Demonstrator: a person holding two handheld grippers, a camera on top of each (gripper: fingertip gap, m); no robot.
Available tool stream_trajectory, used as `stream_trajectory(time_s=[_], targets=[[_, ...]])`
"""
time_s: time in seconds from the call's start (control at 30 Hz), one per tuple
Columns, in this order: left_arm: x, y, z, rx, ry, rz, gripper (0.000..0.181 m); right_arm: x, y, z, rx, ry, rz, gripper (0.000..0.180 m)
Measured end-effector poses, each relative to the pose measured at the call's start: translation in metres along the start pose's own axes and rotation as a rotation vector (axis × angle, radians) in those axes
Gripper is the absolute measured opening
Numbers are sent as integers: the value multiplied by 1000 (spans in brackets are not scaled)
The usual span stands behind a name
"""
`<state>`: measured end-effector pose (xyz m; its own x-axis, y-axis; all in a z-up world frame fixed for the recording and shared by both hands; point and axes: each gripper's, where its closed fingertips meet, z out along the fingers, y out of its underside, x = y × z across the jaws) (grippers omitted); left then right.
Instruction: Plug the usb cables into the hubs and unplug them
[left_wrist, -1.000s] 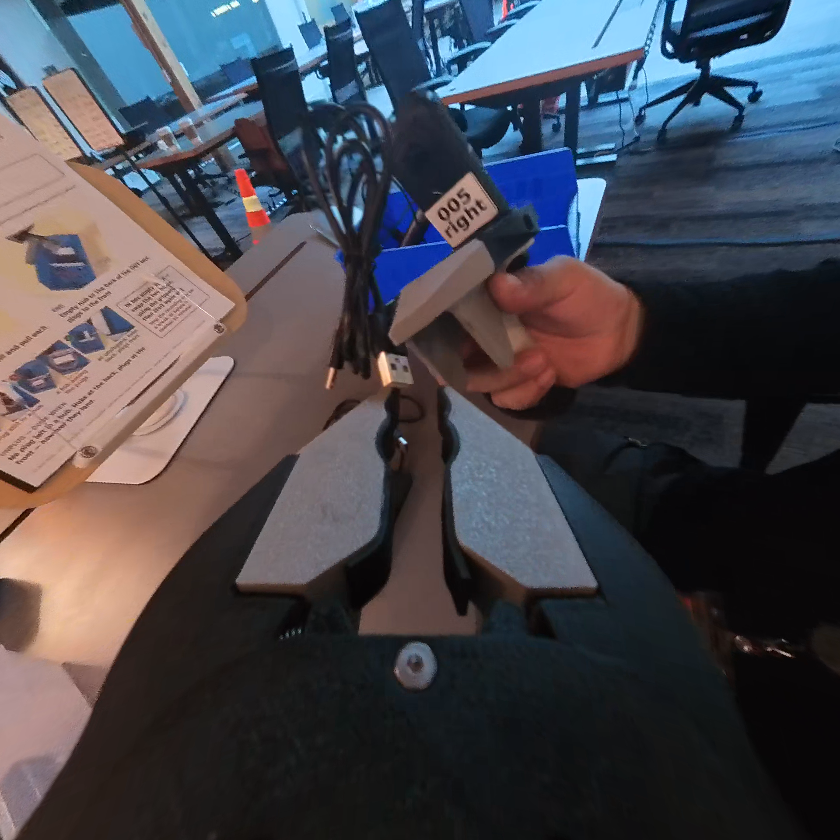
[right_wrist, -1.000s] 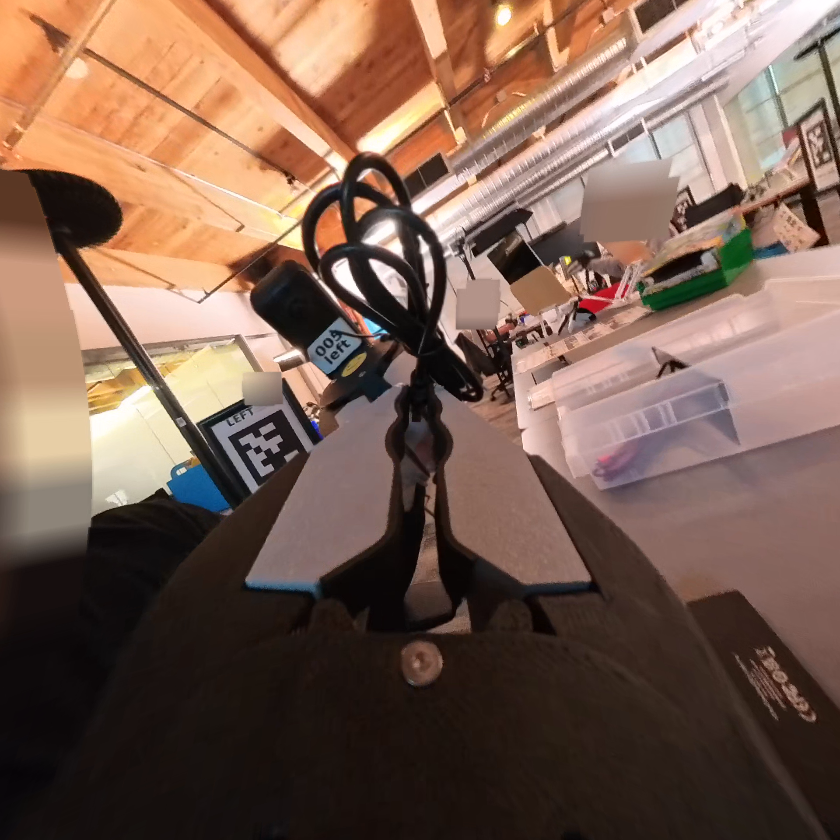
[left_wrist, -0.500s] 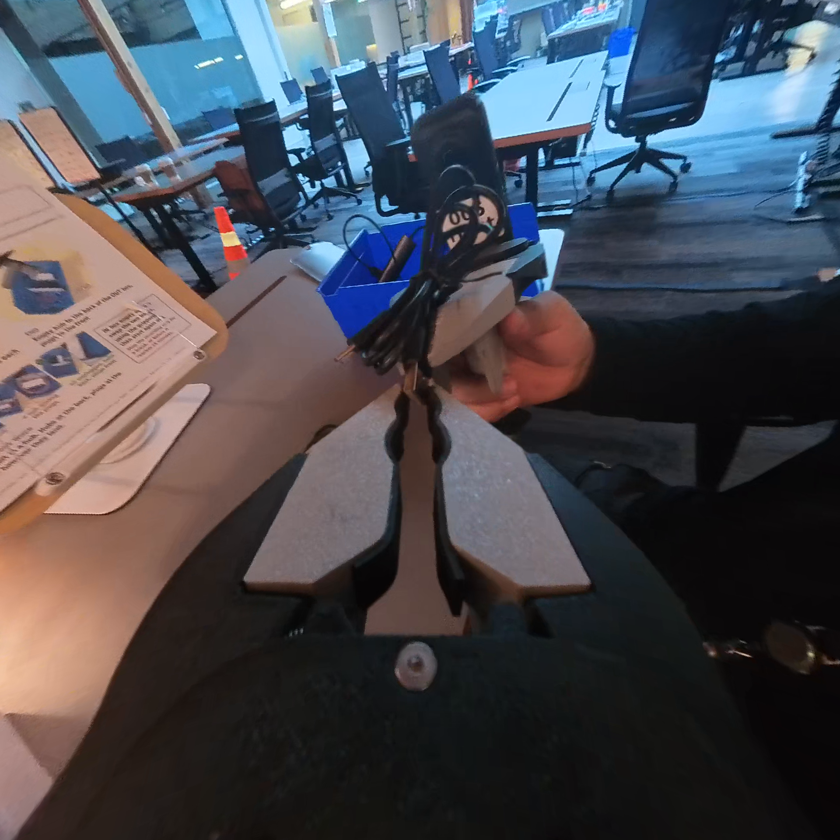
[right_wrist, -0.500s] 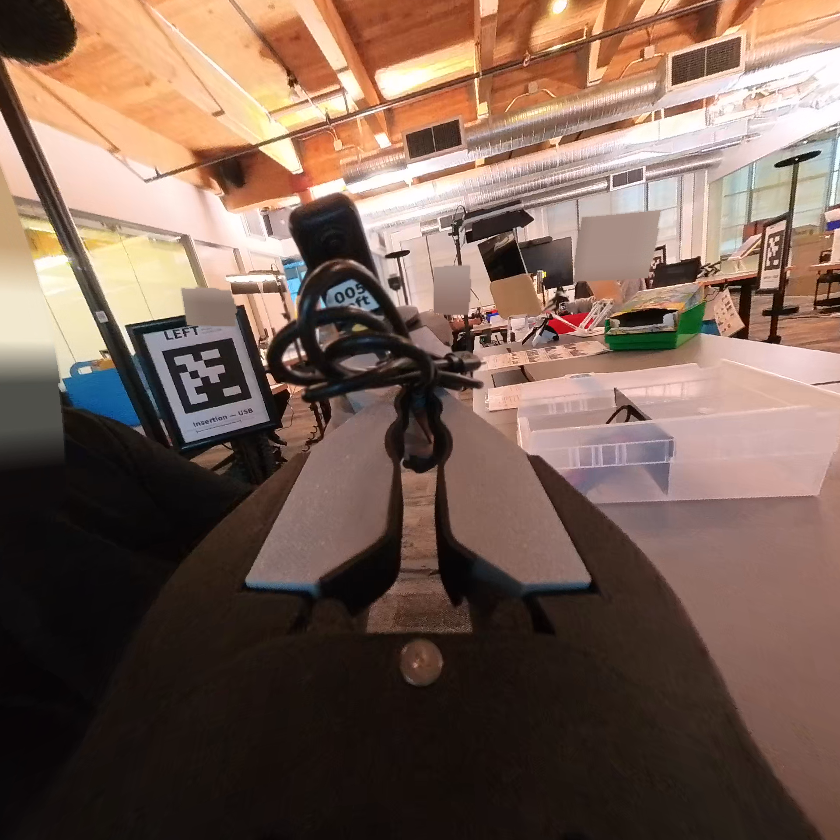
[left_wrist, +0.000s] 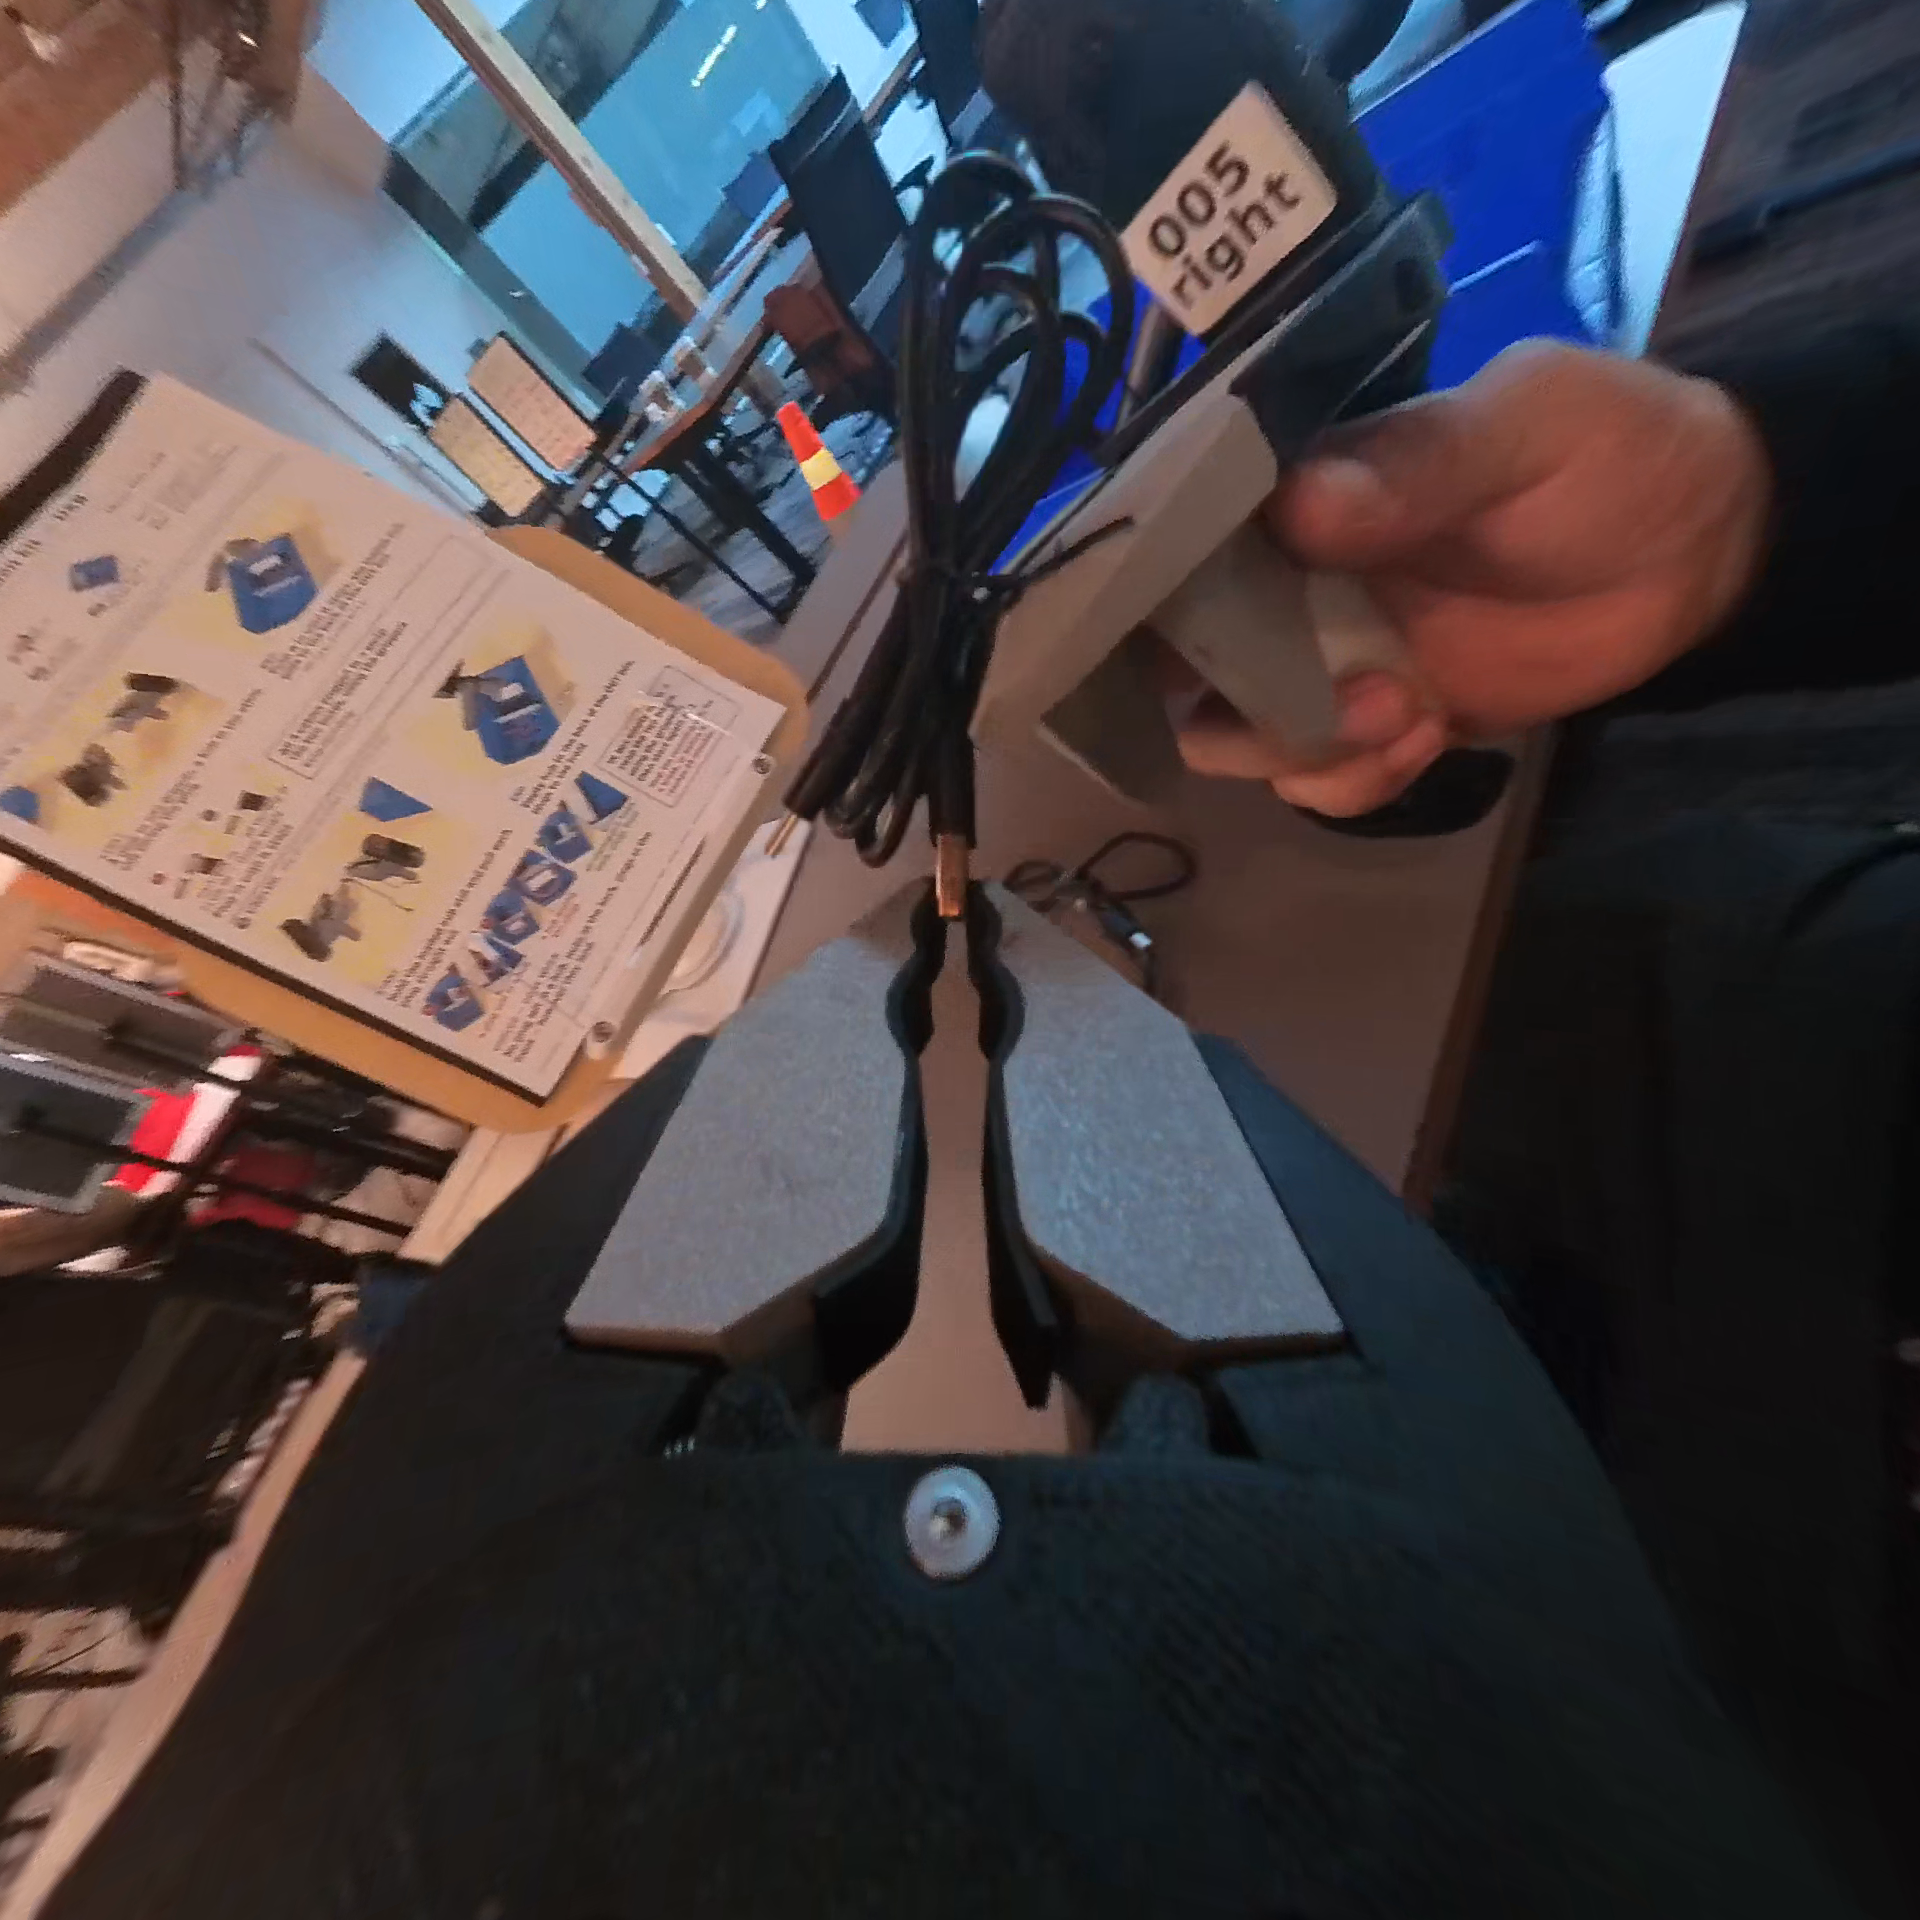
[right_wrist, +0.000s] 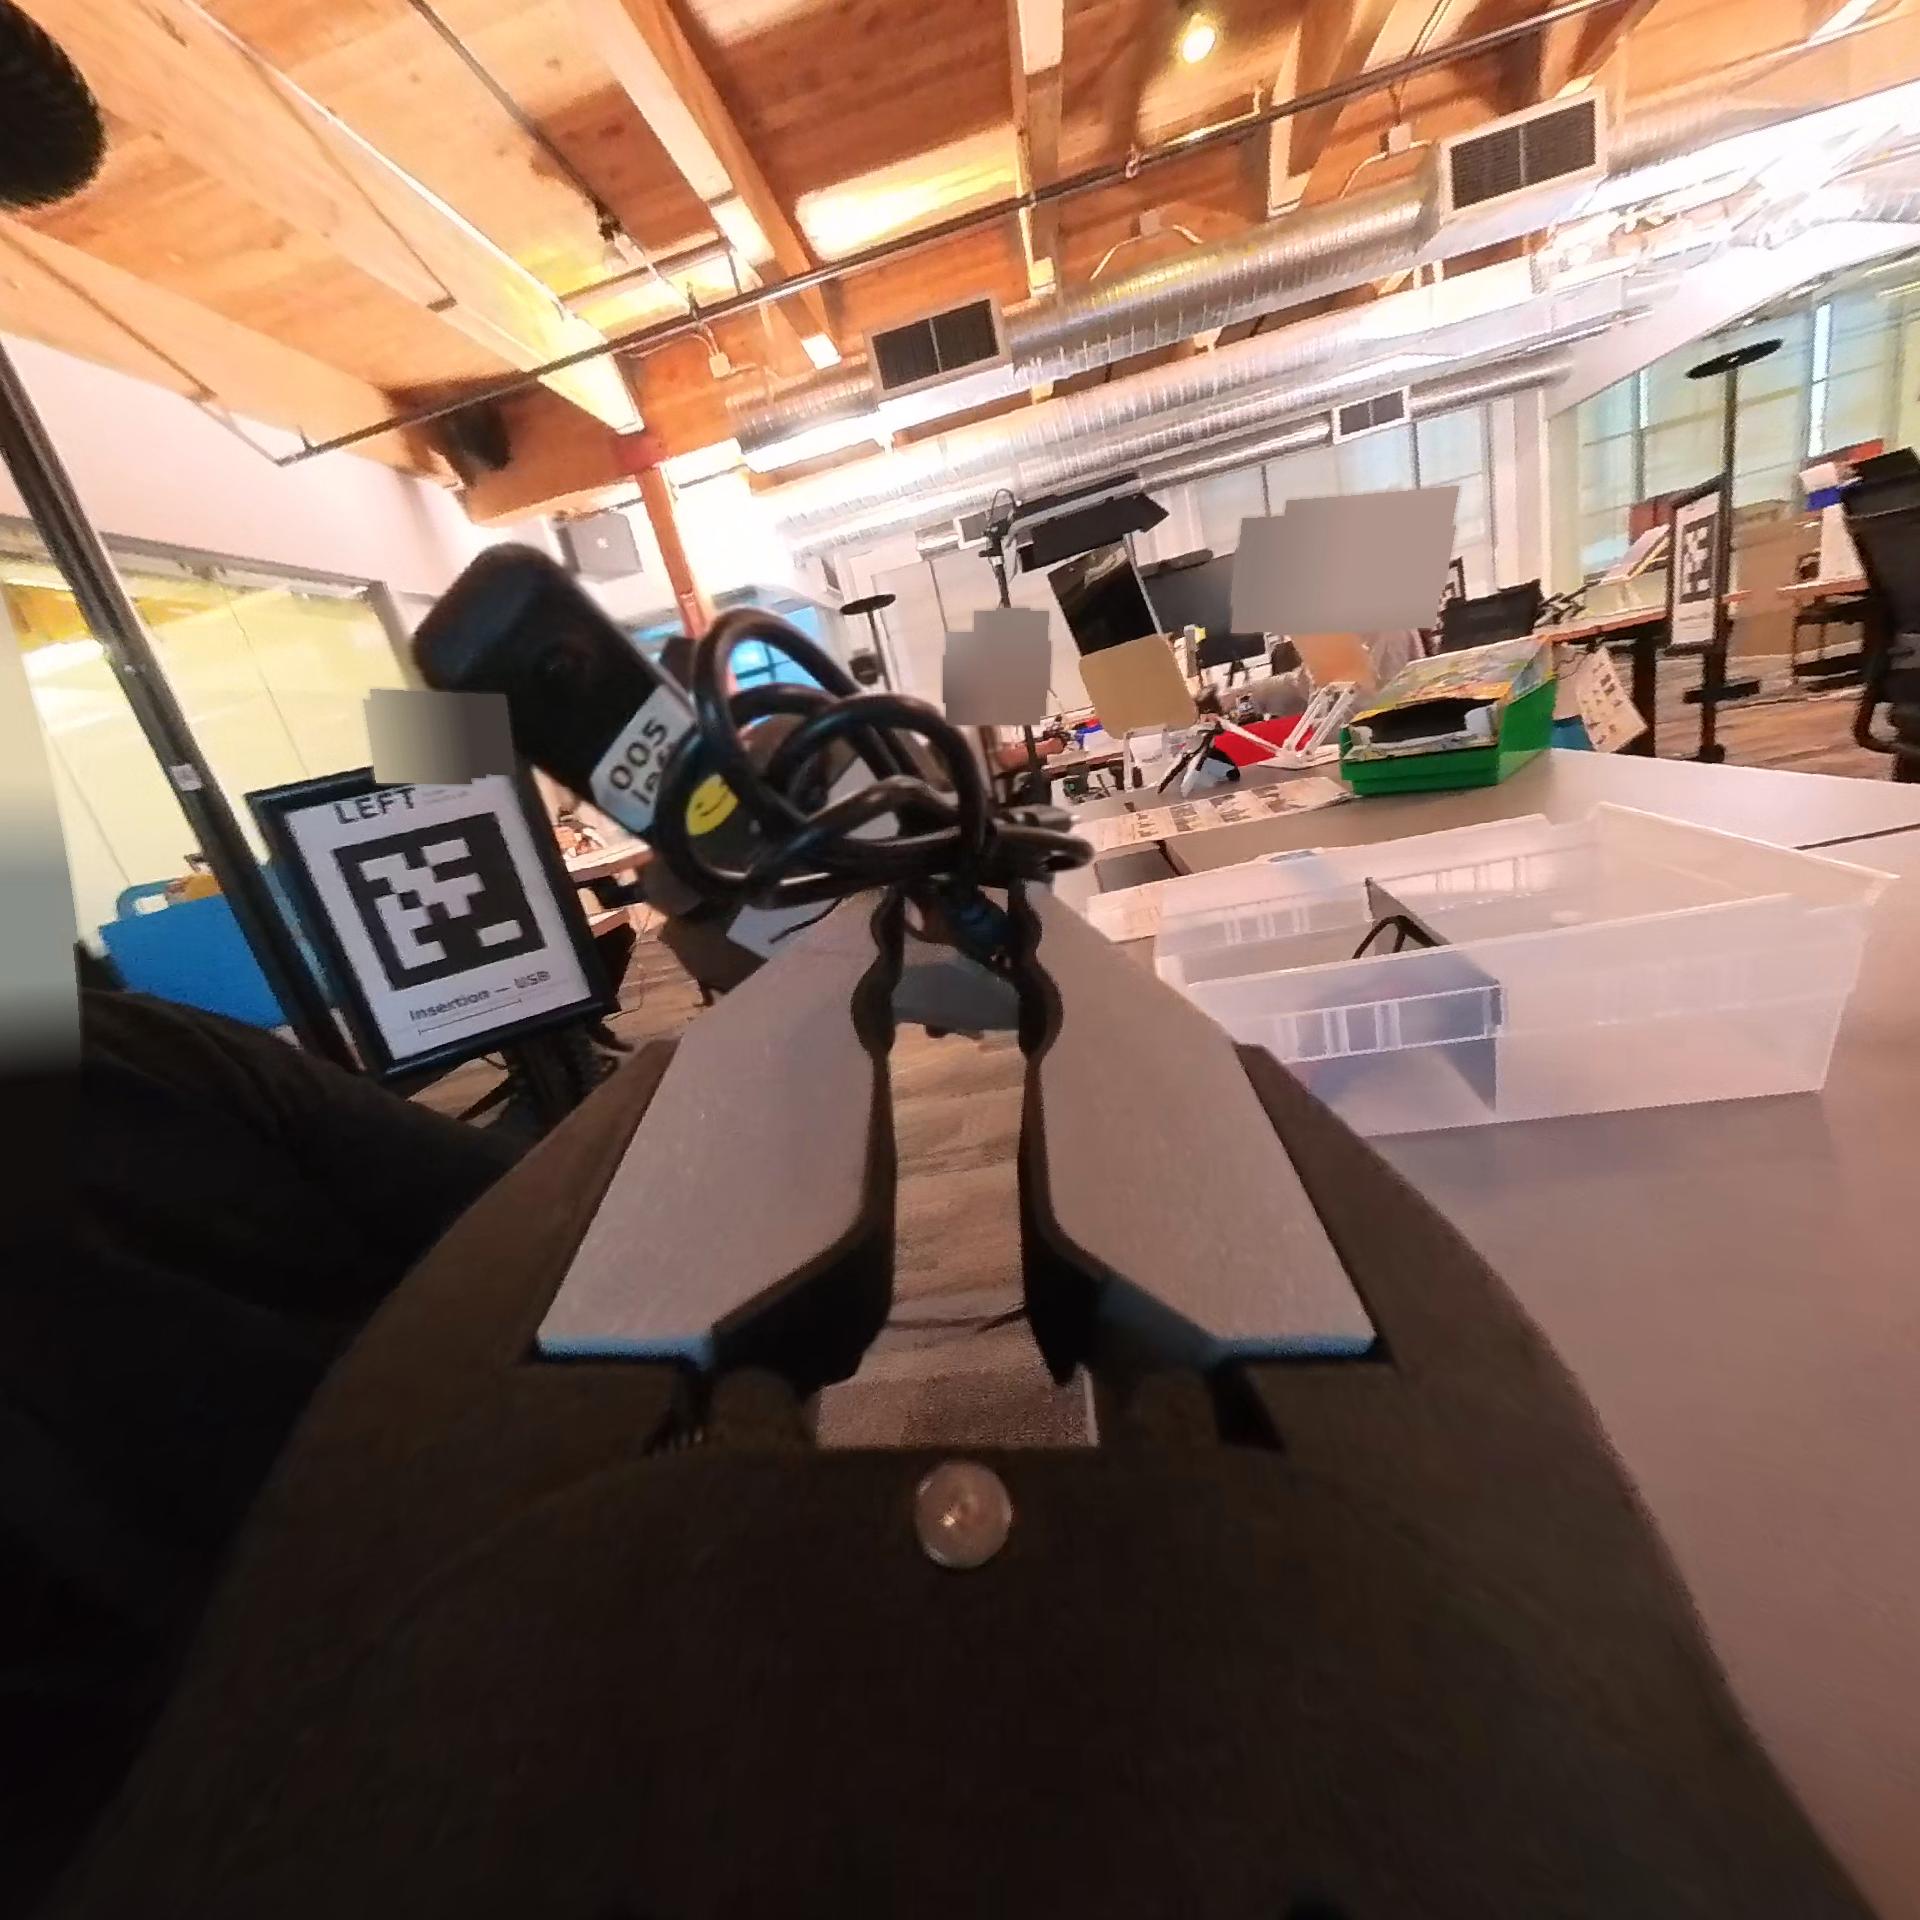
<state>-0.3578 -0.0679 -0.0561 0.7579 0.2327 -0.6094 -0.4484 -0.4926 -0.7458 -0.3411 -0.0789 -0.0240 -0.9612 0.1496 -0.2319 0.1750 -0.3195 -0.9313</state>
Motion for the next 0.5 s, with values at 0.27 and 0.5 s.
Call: stream_trajectory(time_s=[0.27, 0.5], targets=[[-10, 10, 7, -131, -211, 304, 2, 16, 0, 0, 54, 67, 156, 16], [-17, 9, 14, -199, -409, 580, 1, 35, 0, -10, 181, 131, 342, 3]])
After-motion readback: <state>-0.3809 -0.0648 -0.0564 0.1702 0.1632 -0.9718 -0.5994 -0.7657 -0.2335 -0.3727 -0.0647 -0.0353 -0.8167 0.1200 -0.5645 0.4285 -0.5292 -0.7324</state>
